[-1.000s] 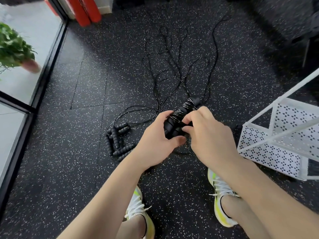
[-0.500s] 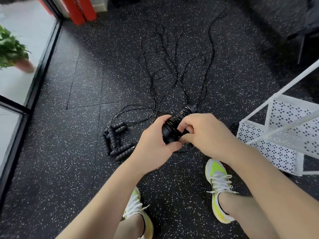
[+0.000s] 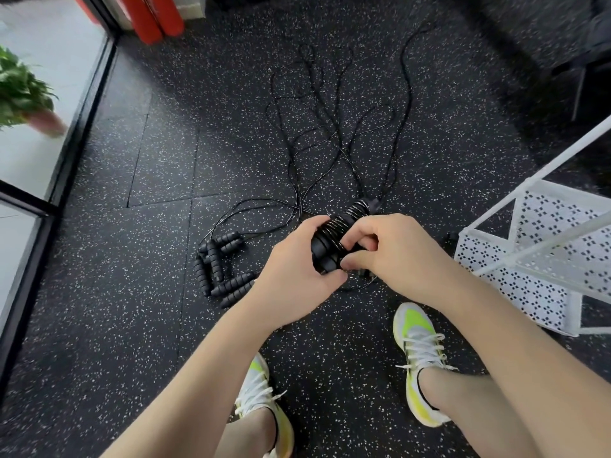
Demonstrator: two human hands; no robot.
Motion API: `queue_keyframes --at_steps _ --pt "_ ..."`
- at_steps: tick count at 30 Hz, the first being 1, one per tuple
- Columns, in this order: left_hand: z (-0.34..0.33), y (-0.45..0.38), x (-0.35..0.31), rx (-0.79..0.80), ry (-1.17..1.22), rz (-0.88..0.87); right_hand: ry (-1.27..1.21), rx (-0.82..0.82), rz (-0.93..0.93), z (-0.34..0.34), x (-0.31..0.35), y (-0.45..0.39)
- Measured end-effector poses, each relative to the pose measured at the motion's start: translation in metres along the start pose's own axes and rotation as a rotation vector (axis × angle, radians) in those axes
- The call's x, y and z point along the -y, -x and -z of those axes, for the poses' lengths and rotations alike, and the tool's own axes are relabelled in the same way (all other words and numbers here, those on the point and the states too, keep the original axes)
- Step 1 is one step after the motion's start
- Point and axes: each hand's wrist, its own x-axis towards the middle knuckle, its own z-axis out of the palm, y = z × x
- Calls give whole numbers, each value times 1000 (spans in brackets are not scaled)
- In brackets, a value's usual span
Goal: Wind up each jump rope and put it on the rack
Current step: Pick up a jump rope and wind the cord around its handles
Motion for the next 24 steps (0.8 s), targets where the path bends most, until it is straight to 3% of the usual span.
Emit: queue_keyframes --at_steps 4,12,24 --pt "-1 0 1 -34 19 24 -21 14 14 -3 5 2" --pt "0 2 -8 -21 29 38 26 -164 65 -6 12 6" --pt "-3 4 -13 58 39 78 285 90 67 10 15 12"
